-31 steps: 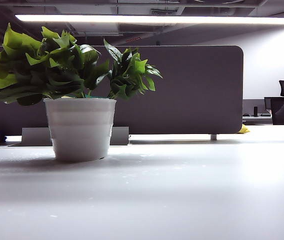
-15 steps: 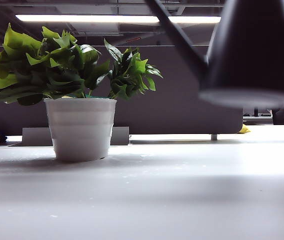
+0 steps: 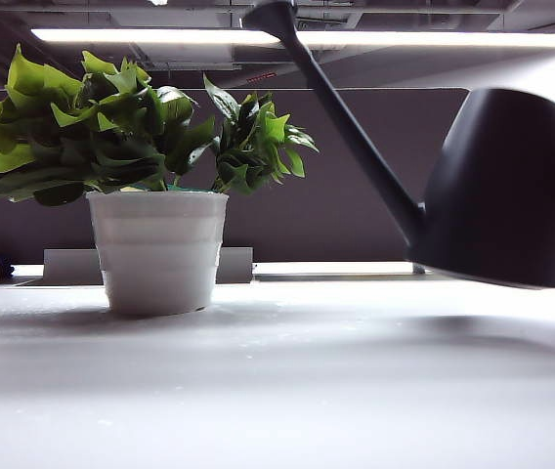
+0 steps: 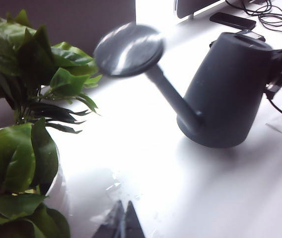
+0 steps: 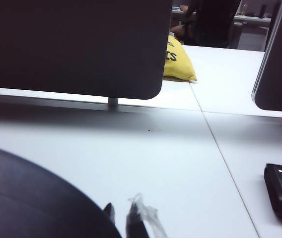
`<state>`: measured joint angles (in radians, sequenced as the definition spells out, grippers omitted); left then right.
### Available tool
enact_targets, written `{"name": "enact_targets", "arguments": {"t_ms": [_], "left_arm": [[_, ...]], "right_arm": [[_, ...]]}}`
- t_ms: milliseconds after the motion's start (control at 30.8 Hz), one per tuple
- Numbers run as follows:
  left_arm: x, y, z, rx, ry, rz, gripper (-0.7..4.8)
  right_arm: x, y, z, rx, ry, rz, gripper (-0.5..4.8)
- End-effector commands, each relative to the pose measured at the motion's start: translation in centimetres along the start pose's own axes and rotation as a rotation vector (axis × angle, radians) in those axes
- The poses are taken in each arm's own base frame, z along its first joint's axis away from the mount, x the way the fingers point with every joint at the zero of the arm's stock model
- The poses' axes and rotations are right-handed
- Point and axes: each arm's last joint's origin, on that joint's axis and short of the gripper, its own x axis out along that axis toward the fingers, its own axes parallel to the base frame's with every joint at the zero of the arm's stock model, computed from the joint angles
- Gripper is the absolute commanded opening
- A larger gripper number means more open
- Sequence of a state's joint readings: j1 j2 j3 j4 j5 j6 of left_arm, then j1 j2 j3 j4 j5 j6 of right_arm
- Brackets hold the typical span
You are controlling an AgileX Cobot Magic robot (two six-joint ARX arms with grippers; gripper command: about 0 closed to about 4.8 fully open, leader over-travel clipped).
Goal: Pick up the watering can from the table, water the potted plant, and put the can back.
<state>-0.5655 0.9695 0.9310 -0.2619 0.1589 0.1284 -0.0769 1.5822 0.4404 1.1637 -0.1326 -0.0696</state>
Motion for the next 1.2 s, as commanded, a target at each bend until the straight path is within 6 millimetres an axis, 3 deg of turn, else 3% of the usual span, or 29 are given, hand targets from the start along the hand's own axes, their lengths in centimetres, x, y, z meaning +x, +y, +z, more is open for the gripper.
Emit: {"name": "enact_targets", "arguments": {"t_ms": [32, 227, 454, 811, 1200], "left_arm": [[0.0, 0.1, 0.2, 0.041, -0.01, 0.025, -0.06], [0.0, 0.1, 0.1, 0.059, -0.005, 0.026, -0.06], [0.0, 0.1, 0.1, 0.083, -0.004, 0.025, -0.06], [0.0, 0.1, 0.1, 0.109, -0.004, 0.025, -0.06], [0.1, 0.0, -0.2, 0.104, 0.027, 0.02, -0.06]], "right_arm": [[1.3, -0.3, 1.2, -0.069, -0.14, 0.03, -0.02], [2.6, -0.5, 1.4, -0.143, -0.168, 0.032, -0.02], [2.7, -0.6, 1.7, -0.169, -0.193, 0.026, -0.02], [3.2, -0.5, -0.4, -0.164, -0.167, 0.03, -0.02], [3.3, -0.4, -0.9, -0.117, -0.139, 0.037, -0.01]]}}
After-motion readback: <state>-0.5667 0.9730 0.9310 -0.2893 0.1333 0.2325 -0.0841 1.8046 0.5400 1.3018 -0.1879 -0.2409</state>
